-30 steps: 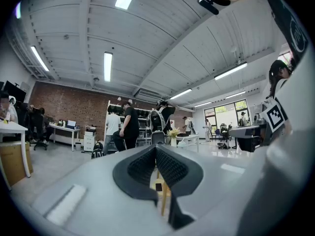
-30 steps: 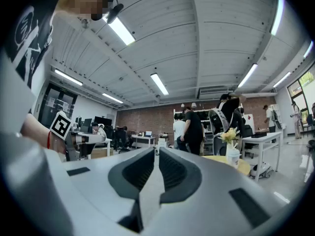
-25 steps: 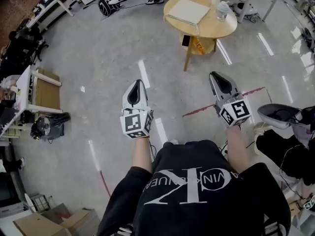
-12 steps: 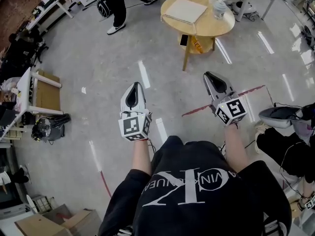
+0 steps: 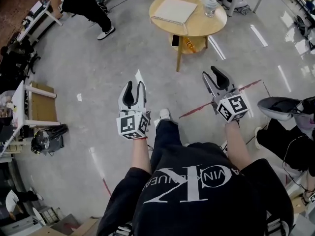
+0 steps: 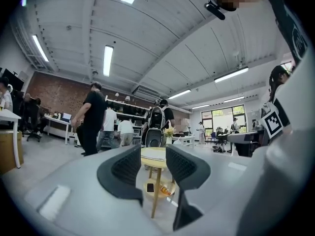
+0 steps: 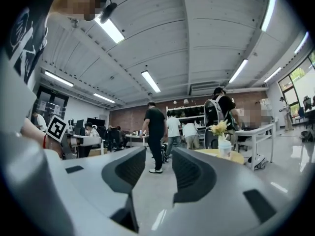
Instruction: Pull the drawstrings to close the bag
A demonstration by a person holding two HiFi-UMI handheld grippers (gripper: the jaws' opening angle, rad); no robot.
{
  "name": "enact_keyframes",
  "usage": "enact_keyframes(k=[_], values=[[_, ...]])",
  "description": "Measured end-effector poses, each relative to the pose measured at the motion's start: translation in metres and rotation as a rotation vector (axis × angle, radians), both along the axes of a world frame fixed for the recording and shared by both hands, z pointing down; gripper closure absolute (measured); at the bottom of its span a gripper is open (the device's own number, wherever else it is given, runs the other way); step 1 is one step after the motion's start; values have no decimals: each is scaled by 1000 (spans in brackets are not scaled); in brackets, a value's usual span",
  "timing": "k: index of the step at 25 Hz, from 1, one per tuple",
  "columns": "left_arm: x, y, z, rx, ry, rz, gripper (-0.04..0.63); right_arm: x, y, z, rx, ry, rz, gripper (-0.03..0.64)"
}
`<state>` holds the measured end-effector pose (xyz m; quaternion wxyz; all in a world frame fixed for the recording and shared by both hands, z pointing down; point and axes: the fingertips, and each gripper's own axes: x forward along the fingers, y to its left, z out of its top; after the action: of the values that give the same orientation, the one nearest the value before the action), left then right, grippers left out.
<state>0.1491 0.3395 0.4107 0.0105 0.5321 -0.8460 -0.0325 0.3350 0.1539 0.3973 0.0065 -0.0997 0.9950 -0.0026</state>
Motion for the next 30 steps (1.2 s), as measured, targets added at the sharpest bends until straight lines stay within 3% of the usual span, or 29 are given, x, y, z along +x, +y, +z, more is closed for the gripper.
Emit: enact_keyframes(k=[7, 18, 23, 30], values=[[-78, -62, 2, -27, 14, 51, 440, -58, -57, 7, -33, 26, 65, 445], [-212, -130, 14, -51, 21, 128, 440, -178, -109, 33, -77, 69, 123, 445], [-241, -152, 29, -66, 46, 181, 440, -209, -121, 43, -93, 95, 157, 445], [-242, -195, 49, -89, 82, 258, 440, -216, -149, 61, -118, 144, 197, 445]])
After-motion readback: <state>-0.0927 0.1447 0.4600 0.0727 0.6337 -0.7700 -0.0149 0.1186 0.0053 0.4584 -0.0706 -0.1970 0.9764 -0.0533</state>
